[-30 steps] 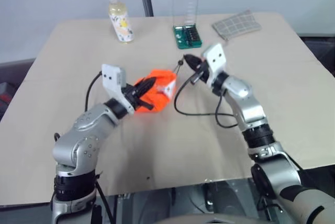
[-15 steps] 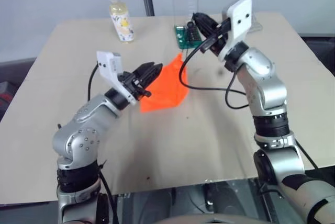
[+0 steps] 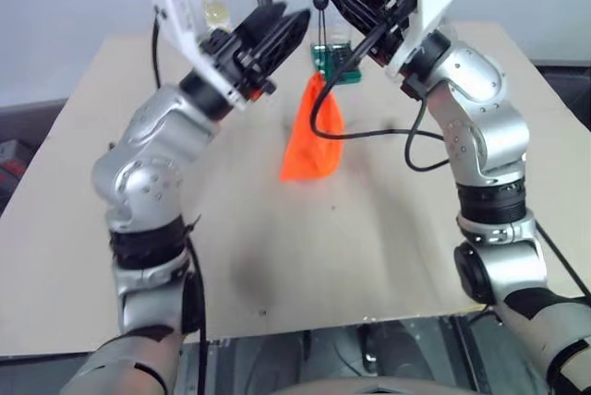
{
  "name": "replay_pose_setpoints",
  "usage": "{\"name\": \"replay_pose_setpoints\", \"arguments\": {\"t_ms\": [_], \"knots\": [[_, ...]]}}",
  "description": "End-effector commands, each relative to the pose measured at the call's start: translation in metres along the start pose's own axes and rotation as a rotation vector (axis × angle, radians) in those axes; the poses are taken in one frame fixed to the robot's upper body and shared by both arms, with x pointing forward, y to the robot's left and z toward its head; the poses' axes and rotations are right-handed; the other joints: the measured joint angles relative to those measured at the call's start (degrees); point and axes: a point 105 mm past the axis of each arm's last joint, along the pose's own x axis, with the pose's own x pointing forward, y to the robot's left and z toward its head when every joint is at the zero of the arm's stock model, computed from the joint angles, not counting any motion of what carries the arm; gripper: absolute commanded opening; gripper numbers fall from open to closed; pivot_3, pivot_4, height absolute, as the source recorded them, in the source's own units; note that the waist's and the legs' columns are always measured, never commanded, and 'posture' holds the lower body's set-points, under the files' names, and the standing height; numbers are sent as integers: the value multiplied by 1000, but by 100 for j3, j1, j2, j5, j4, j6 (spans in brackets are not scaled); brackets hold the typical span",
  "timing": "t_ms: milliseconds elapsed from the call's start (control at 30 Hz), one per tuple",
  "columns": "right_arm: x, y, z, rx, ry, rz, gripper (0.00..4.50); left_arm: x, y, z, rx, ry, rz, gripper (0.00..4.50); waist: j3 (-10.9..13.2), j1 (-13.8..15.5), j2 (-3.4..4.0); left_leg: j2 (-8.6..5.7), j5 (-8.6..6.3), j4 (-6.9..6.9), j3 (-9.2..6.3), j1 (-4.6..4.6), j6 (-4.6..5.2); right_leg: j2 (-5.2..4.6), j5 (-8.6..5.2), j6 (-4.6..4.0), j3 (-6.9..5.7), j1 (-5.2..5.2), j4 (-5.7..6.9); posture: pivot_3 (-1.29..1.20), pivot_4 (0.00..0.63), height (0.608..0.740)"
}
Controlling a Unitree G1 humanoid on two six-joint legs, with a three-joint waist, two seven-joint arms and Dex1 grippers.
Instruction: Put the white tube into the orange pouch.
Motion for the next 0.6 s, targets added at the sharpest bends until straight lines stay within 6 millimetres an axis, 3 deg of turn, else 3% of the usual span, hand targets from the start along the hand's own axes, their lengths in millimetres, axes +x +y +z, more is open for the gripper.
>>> {"name": "replay_pose_setpoints", "arguments": {"t_ms": [33, 367, 600], "knots": [[2, 3, 29, -134, -82, 53, 0, 9, -7, 8, 20, -42, -61, 2437, 0, -26, 0, 0, 0, -2, 1, 0, 0, 0, 0, 0, 1, 0, -1, 0, 150, 740], [0, 0, 34, -180, -86, 59, 0, 12, -3, -9, 14, -19, -88, 2437, 0, -42, -1, 4, 1, 6, -4, -60, -2, -3, 1, 1, 19, -72, 15, 0, 150, 740], [-1, -9, 37, -202, -87, 29, 0, 4, -9, -15, -23, 8, -173, 2437, 0, -40, 0, 3, 1, 8, -5, -67, -2, -5, 1, 1, 18, -77, 13, 0, 150, 740]]}}
